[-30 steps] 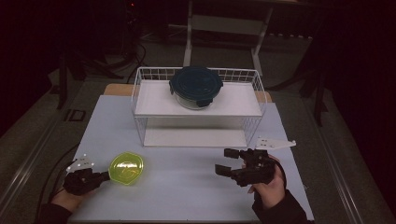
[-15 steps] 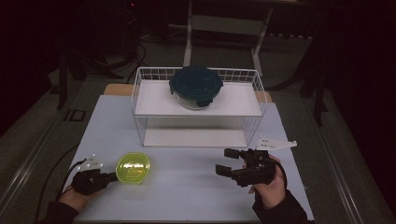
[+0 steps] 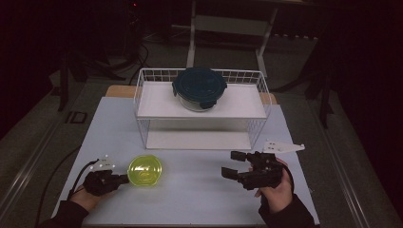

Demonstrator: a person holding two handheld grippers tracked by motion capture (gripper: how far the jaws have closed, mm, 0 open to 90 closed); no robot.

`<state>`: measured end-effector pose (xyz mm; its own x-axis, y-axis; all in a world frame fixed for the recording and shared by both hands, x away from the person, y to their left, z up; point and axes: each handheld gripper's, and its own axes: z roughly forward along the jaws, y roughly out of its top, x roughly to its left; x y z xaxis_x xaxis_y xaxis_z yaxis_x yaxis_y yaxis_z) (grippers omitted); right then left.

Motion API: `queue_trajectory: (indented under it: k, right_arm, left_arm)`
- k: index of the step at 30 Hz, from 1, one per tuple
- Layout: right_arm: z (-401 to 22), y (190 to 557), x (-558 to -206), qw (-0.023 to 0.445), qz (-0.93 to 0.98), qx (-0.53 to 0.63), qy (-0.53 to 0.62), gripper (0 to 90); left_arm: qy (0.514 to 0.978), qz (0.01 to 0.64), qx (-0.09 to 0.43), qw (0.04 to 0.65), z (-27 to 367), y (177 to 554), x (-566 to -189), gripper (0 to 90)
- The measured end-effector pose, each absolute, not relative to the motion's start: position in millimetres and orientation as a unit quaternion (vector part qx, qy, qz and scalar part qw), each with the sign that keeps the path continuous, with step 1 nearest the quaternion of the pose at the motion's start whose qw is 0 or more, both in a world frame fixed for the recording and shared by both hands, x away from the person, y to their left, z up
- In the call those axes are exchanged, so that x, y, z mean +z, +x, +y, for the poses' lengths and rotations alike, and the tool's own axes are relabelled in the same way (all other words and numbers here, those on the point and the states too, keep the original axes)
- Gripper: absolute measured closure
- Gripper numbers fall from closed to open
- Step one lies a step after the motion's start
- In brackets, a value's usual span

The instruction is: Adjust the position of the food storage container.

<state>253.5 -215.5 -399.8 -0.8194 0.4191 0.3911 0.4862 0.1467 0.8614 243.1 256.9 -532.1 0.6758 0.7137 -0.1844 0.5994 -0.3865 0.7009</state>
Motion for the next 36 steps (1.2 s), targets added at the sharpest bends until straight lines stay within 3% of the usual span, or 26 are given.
queue_trajectory:
  k: [13,29,36]
  right_arm:
    - [-223.0,254.5,-403.0,0.015,-0.755,-0.578,-0.309,17.4]
    - [-232.7,253.6,-407.7,-0.005,-0.753,-0.576,-0.318,17.3]
    - [-235.5,252.5,-405.9,-0.008,-0.752,-0.576,-0.319,17.3]
  left_arm:
    - [0.827,0.399,0.081,0.388,260.0,259.3,-530.4,88.4]
    - [0.854,0.342,0.041,0.391,213.1,251.8,-533.0,88.4]
    - [0.85,0.357,0.06,0.383,218.9,268.2,-531.3,88.4]
